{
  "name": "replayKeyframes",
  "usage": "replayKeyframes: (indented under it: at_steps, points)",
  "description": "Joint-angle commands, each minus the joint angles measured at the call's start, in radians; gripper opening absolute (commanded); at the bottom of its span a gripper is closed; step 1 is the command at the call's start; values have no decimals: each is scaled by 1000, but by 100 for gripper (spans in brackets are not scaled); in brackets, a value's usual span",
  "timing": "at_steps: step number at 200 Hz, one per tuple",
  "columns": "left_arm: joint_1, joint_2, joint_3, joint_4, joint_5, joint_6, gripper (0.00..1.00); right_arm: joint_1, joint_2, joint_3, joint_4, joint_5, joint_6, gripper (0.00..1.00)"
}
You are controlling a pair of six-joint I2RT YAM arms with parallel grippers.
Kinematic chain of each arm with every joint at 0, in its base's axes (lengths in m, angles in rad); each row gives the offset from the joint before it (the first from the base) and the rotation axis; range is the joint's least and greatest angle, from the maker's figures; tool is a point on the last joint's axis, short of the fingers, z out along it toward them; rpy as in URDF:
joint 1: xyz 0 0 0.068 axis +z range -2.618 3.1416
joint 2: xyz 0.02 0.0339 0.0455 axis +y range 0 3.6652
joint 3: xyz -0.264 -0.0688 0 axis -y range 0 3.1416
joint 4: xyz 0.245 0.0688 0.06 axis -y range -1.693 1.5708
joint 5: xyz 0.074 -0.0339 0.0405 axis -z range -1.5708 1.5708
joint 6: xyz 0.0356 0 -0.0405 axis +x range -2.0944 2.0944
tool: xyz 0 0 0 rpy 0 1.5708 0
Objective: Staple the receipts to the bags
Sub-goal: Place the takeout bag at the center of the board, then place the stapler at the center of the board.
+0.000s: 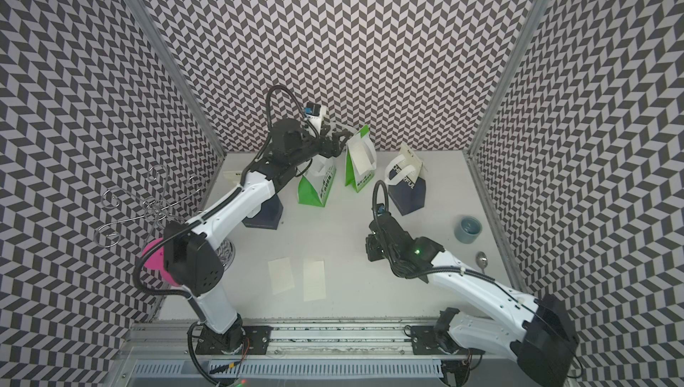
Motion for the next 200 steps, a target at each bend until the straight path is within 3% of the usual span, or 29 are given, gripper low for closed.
replayKeyframes:
  at_steps: [1, 30, 64, 81, 94, 105, 135, 161, 175, 181, 200]
  points:
    - [-18, -210, -182, 142, 9, -96, 100, -63, 88, -35, 32, -127, 41, 0]
    - [-73, -445, -483, 237, -72, -198, 100, -94, 296, 11, 44, -145, 34, 0]
    - [-111, -644, -670, 195, -140, -259, 100, -96, 404, 42, 49, -90, 54, 1]
    - [-128, -745, -739, 165, -171, -270, 100, -96, 406, 51, 53, -82, 59, 19]
    - [-132, -820, -798, 158, -176, -287, 100, -95, 390, 73, 50, -84, 51, 44]
    - [-132, -880, -846, 156, -172, -294, 100, -94, 356, 103, 39, -76, 45, 55]
    - [-132, -964, -902, 107, -125, -306, 100, -94, 190, 197, 3, 2, 16, 67]
    - [-132, -1004, -941, 103, -67, -319, 100, -105, 24, 259, 62, 211, -37, 75]
    - [-132, -1020, -962, 95, -59, -321, 100, -170, -23, 310, 95, 244, -56, 81]
    - [-131, -1024, -967, 85, -59, -321, 100, -209, -29, 334, 104, 236, -55, 89]
    - [-131, -1032, -978, 58, -76, -316, 100, -313, -7, 396, 141, 243, -67, 92]
